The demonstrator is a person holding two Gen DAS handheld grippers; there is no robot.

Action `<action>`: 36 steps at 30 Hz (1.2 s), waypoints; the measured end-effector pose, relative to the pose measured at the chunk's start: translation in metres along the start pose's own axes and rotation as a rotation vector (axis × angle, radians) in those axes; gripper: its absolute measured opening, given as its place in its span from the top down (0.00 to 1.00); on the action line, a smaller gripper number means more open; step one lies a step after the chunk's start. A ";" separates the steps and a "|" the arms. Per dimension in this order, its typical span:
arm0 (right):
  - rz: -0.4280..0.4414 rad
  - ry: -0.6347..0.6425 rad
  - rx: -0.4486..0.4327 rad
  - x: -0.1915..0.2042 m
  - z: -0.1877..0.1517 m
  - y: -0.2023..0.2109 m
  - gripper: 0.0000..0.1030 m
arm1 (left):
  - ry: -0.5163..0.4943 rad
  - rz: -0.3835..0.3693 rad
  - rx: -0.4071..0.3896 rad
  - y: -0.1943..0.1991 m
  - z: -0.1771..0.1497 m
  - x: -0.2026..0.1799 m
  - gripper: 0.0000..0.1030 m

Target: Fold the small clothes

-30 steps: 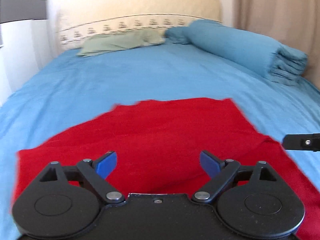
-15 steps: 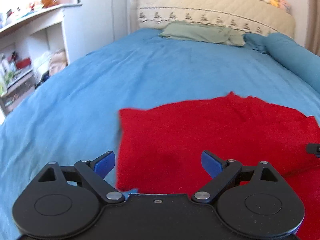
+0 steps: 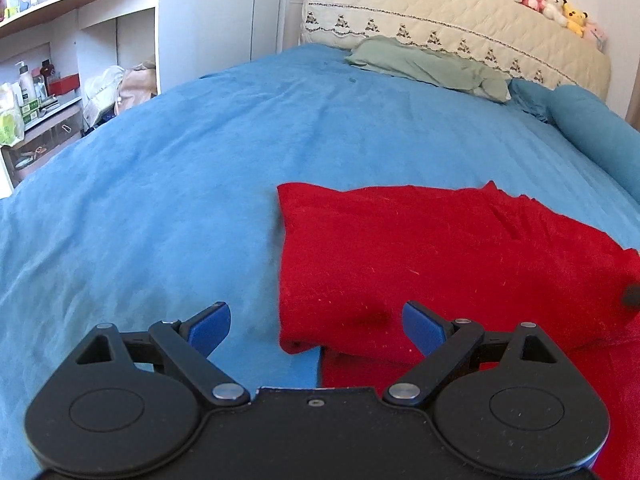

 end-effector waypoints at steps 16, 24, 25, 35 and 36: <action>-0.157 0.041 -0.070 -0.101 0.040 0.024 0.79 | -0.069 -0.026 -0.009 0.008 0.001 -0.016 0.08; -0.182 0.034 -0.224 -0.090 0.046 0.045 0.00 | -0.088 -0.117 -0.071 0.003 0.041 -0.053 0.04; -0.139 0.050 -0.222 -0.080 0.046 0.044 0.00 | -0.086 -0.125 -0.068 -0.004 0.046 -0.061 0.04; -0.062 0.069 -0.051 -0.055 0.010 -0.032 0.00 | -0.146 -0.165 0.074 -0.084 0.034 -0.100 0.01; -0.067 0.066 -0.041 -0.059 0.006 -0.037 0.00 | -0.146 -0.162 0.082 -0.090 0.030 -0.096 0.00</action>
Point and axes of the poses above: each gripper's, at about its wrist camera, not at the fingertips, and y roughly against the way its jaws point, x to its left, z to its top, the point moved 10 cm from there along -y, roughly the way its jaws point, and after that the axes turned 1 degree about -z, right-handed, at the moved point
